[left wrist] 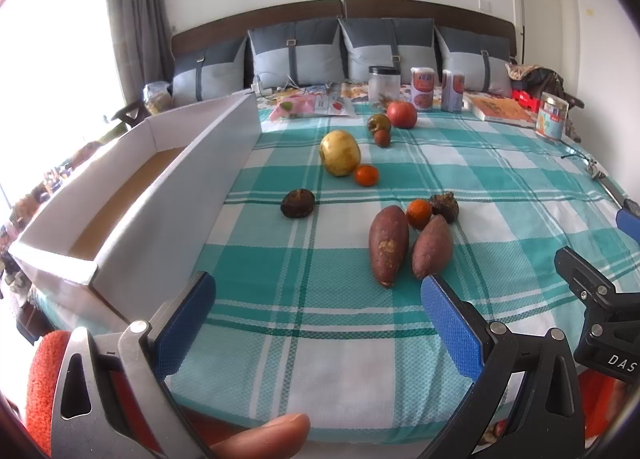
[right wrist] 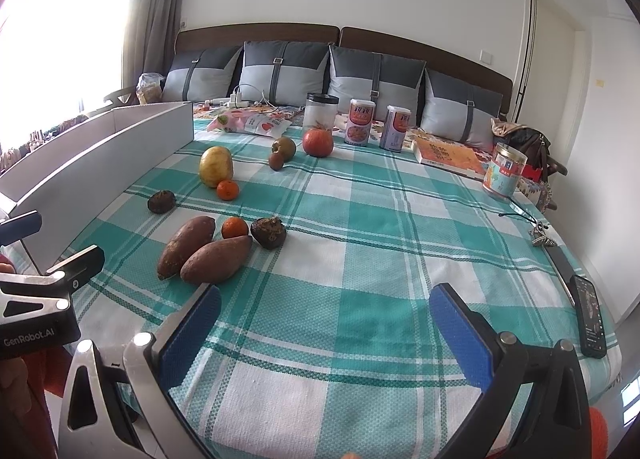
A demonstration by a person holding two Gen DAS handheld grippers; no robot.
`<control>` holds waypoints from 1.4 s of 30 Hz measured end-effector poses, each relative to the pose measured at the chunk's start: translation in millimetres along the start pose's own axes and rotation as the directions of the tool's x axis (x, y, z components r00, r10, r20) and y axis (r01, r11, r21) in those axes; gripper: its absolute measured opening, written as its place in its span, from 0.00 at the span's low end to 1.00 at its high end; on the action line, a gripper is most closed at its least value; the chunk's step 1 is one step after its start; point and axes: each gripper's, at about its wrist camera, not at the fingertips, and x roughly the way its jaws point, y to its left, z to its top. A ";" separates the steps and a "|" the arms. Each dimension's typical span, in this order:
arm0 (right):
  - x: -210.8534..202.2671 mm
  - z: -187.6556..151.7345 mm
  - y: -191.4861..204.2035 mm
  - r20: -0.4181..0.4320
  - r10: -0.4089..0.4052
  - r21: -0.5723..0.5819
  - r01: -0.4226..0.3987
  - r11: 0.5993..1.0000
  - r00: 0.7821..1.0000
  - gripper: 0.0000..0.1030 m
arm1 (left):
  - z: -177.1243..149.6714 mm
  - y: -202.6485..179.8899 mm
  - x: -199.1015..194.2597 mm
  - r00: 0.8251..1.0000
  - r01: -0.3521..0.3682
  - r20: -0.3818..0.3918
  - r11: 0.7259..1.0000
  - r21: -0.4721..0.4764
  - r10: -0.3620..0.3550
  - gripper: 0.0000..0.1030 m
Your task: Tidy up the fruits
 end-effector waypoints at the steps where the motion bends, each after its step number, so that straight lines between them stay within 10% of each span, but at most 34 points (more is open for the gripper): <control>1: 0.3 -0.6 0.3 -0.001 0.001 0.000 -0.001 1.000 1.000 1.00 | -0.2 0.1 0.5 1.000 0.000 0.000 1.000 0.001 0.000 1.00; 42: 2.0 -1.6 0.1 -0.004 0.004 -0.001 -0.004 1.000 1.000 1.00 | -6.2 2.5 8.3 1.000 -0.007 -0.023 1.000 0.009 0.007 1.00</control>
